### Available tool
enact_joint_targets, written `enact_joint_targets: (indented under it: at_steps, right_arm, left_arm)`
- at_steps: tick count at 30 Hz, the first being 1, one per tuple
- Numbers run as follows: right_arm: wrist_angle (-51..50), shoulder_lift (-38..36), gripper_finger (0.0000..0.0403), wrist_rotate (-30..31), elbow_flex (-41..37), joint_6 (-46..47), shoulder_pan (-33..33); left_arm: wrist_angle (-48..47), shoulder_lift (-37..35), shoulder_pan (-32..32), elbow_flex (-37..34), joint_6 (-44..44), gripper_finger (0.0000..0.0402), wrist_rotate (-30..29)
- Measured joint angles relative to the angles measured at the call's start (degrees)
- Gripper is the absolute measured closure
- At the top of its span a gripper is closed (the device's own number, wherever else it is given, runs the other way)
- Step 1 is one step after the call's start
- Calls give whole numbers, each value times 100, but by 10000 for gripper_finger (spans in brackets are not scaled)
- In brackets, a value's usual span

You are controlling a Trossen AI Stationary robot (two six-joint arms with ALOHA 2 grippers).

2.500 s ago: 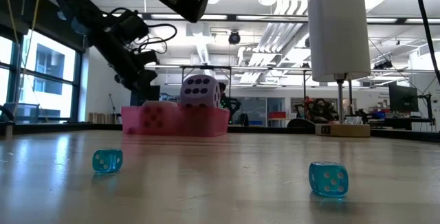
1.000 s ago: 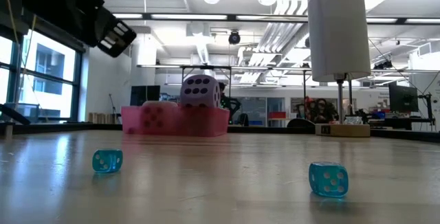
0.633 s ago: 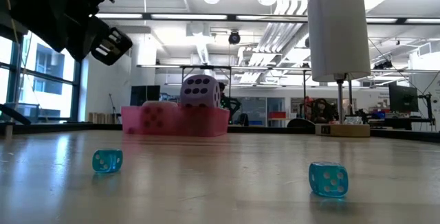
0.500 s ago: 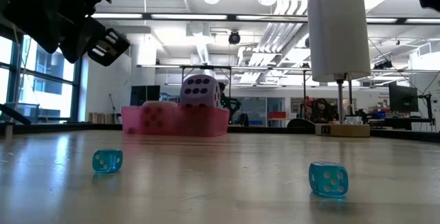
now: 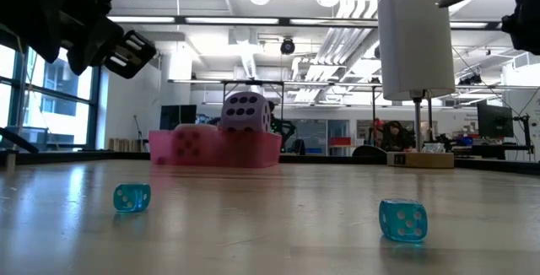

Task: Pick & Place Dice
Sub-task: Put the small green dice into the pink bin

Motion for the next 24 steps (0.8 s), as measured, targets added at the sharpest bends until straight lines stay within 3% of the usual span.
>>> enact_joint_targets:
  at_steps: [10, 24]
  right_arm:
    - [203, 94, 270, 130, 0, -36, -20]
    - [401, 635, 270, -367, 0, -341, -64]
  left_arm:
    - [0, 0, 0, 0, -5, 313, -18]
    - [0, 0, 0, 0, -23, 313, -16]
